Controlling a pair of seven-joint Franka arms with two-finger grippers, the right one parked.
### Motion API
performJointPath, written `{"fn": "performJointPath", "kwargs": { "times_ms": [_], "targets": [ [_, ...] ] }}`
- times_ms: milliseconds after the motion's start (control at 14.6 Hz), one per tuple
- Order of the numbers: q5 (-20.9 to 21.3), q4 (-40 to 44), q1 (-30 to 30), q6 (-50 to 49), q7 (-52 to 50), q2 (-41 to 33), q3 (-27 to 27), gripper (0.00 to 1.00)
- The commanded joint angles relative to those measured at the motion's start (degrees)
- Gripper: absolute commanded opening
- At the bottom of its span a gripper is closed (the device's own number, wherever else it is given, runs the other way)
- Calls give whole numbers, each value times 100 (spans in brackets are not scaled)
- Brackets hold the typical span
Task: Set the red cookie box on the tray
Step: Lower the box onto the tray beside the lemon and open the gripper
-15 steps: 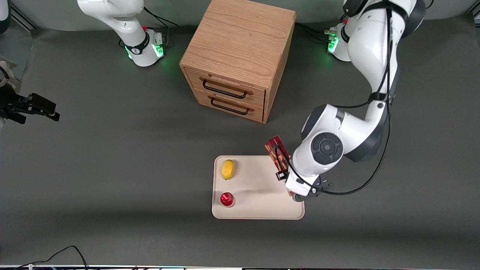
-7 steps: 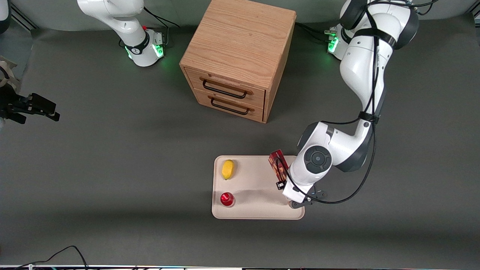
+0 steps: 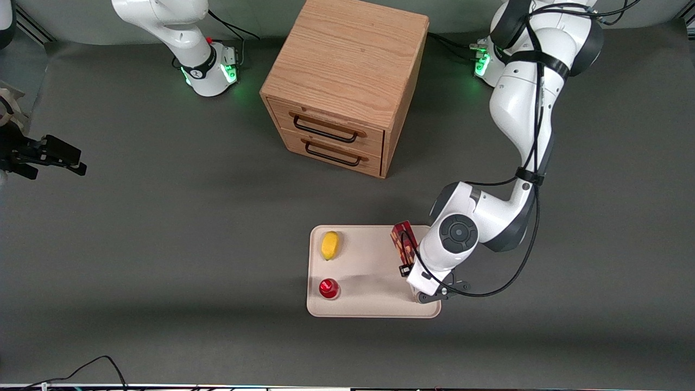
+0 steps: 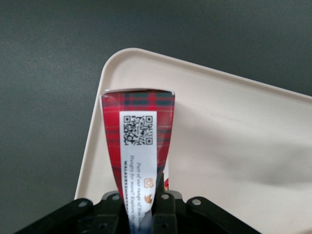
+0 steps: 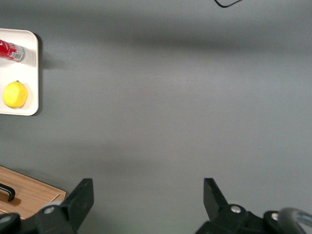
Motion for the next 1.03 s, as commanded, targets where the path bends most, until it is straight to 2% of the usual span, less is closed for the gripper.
{"fn": "performJointPath", "kwargs": {
  "times_ms": [0,68,137,274,615,957],
  "targets": [
    [77,-21,0,69,116,-1,106,0],
    [68,-21,0,69,107,7,106,0],
    [68,-21,0,69,107,16,106,4],
    [68,-30,0,78,107,42,115,100],
    [51,23,8,-114,54,-97,115,100],
    [-168,417,9,-1992,37,-712,45,100]
  ]
}}
